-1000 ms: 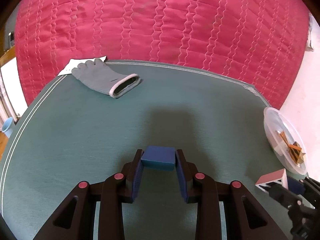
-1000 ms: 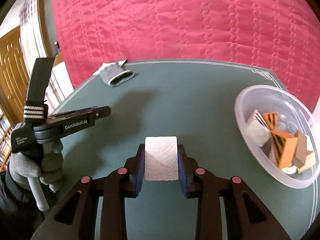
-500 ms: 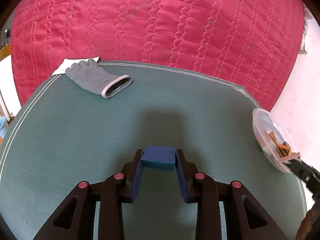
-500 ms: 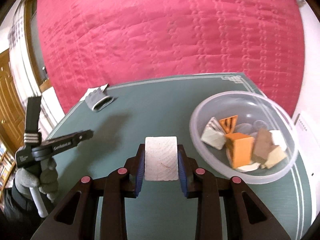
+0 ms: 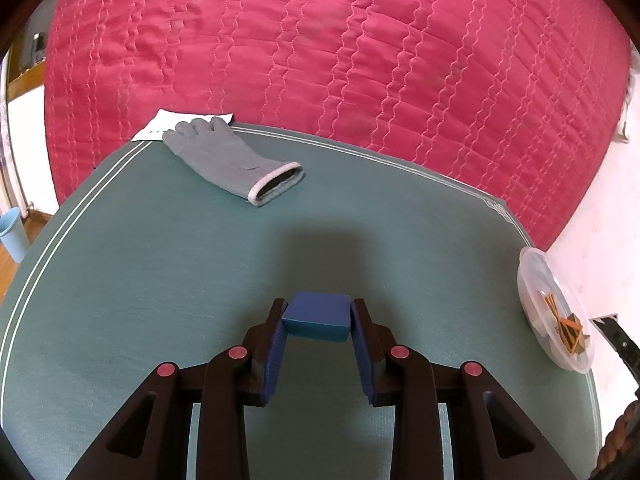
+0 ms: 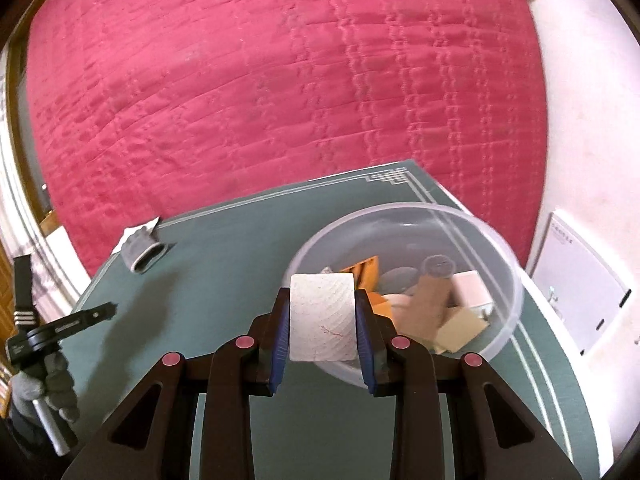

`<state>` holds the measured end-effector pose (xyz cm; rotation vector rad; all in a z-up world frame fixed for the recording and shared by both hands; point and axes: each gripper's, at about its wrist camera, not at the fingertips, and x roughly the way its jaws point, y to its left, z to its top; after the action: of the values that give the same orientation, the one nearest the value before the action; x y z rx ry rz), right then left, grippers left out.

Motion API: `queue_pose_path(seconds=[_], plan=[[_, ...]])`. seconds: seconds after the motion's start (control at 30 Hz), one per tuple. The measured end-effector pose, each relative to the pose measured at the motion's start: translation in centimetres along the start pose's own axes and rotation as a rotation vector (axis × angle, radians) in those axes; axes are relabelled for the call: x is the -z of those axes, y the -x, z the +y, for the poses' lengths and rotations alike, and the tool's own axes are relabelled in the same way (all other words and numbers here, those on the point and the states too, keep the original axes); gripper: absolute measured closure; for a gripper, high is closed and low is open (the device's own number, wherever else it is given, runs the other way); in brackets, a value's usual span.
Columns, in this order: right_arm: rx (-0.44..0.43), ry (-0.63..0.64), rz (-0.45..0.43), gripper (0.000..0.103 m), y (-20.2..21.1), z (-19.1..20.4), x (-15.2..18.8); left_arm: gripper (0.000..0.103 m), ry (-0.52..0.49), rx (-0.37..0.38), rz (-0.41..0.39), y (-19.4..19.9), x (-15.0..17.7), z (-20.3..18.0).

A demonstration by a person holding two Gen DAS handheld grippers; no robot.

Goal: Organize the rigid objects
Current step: 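Carry the white striped wedge into the clear bowl and open the right tool, then lower the blue wedge into the clear bowl and open the left tool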

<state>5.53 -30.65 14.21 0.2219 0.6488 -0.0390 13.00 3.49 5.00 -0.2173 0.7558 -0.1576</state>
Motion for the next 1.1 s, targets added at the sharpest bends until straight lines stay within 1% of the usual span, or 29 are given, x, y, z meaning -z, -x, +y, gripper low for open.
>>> queue_pose_path(seconds=[0.3,0.37,0.43,0.63,0.77,0.9,0.93,1.03,1.1], plan=[[0.072,-0.017,-0.014,0.071,-1.4,-1.9,-0.3,0.070,-0.047,0.007,0.001,0.0,0.4,-1.2],[0.086,-0.034,-0.009,0.065,-1.7,-2.6,-0.2,0.070,-0.054,0.008,0.003,-0.1,0.4,-1.5],[0.088,-0.059,-0.016,0.050,-1.6,-3.3,0.0,0.070,-0.062,0.010,0.005,-0.1,0.5,-1.7],[0.099,-0.078,-0.033,0.048,-0.5,-4.6,0.5,0.070,-0.083,0.020,0.006,0.0,0.6,-2.6],[0.118,-0.092,-0.036,0.041,0.4,-5.8,1.2,0.070,-0.110,0.028,0.007,0.2,0.9,-3.8],[0.157,-0.075,-0.055,0.040,1.7,-6.8,1.9,0.070,-0.141,0.053,0.018,0.3,1.5,-5.4],[0.169,-0.067,-0.065,0.039,2.1,-6.9,2.1,0.070,-0.152,0.061,0.023,0.4,1.7,-6.0],[0.185,-0.057,-0.091,0.030,3.0,-7.2,2.5,0.070,-0.183,0.087,0.040,0.3,2.3,-7.8],[0.193,-0.057,-0.105,0.027,3.4,-7.4,2.6,0.070,-0.202,0.110,0.055,0.3,2.7,-9.1]])
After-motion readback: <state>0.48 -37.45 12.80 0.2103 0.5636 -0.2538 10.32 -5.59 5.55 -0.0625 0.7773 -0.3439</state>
